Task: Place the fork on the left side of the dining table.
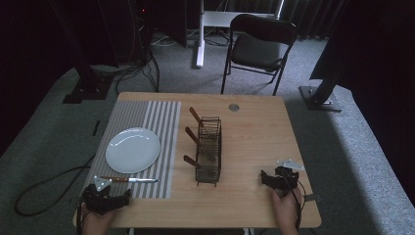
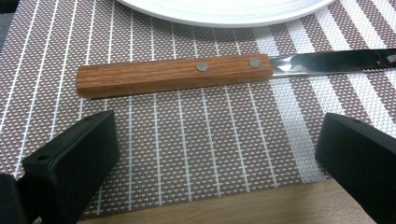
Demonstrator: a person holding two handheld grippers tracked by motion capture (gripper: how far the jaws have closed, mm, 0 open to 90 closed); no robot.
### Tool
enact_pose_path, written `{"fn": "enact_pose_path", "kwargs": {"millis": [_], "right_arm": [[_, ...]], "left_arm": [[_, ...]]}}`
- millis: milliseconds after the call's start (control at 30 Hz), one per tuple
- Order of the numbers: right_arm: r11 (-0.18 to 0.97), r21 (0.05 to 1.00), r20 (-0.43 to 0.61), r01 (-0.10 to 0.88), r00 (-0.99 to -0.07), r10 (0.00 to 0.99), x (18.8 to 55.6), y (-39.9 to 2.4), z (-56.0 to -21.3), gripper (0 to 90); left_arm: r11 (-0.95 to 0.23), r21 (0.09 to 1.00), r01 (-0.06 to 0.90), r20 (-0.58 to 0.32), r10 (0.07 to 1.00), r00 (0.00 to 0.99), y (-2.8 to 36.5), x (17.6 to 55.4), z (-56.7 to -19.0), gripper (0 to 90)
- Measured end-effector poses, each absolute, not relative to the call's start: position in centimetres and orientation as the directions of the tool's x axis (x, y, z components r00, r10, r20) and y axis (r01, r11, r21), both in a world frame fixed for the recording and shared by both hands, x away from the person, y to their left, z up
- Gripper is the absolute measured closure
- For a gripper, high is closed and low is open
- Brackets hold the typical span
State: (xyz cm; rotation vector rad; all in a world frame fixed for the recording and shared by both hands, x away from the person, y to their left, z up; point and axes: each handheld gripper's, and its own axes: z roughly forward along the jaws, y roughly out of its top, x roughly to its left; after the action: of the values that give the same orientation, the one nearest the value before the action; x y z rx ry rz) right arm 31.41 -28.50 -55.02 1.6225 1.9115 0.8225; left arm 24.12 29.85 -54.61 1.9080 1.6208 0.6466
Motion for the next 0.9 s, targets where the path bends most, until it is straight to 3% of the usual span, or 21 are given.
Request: {"fn": "enact_pose_path", "kwargs": {"millis": [900], "right_arm": [[0.104,0.719,0.01,0.687,-0.159,0.987,31.05,-28.38,-55.01,12.0]], "left_arm": [[-0.143,0.635,0.759,-0.015,0.98,0.197,30.19,24.39,-53.84,2.3]]}}
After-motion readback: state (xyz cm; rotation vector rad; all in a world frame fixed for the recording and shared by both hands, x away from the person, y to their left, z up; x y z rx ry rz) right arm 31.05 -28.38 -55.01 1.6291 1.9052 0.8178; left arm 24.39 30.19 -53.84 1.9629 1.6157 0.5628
